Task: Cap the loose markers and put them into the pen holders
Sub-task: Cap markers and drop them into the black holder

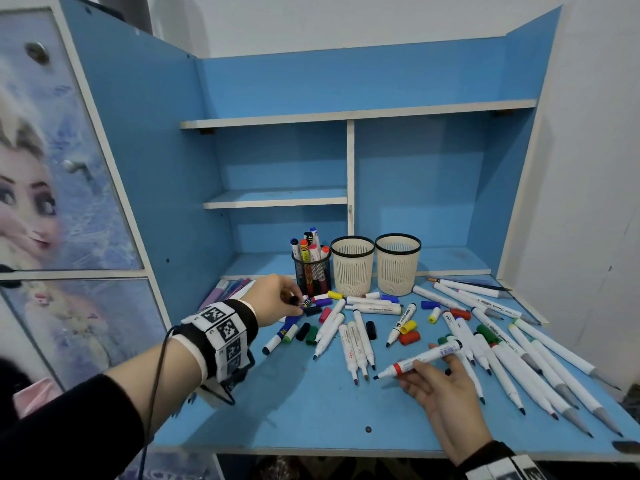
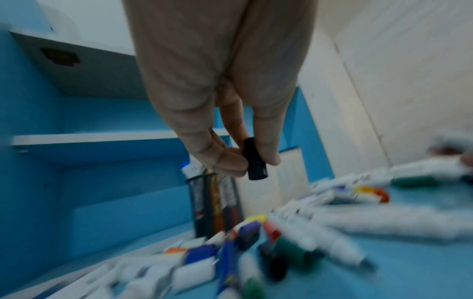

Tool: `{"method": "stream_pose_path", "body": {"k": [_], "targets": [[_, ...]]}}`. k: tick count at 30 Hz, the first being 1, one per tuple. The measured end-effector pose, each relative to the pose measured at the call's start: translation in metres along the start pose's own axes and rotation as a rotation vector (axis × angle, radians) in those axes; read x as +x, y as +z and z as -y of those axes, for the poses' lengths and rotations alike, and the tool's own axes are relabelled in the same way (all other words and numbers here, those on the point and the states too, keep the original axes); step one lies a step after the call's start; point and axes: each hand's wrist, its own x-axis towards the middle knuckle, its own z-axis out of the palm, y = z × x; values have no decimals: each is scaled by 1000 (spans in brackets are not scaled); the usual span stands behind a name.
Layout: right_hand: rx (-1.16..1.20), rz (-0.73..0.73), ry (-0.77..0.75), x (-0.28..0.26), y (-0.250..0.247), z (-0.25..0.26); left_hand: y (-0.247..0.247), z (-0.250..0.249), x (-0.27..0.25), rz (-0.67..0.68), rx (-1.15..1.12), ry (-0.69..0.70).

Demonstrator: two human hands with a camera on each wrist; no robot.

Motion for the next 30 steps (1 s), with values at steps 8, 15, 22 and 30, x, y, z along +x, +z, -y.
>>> {"method": "stream_pose_path", "body": {"k": [8,15,22,30], "targets": [[113,68,-219,-21,49,46,9,-55,-69,-64,-630,58],[77,107,-404,-39,72,75,12,-78,-103,-99,-890,85],[27,167,-389,-47,77,71,16,-86,-108,-110,-907,136],[-43,251,-439,-46,82,69,12,-88,-113,-207,-931,191]]}}
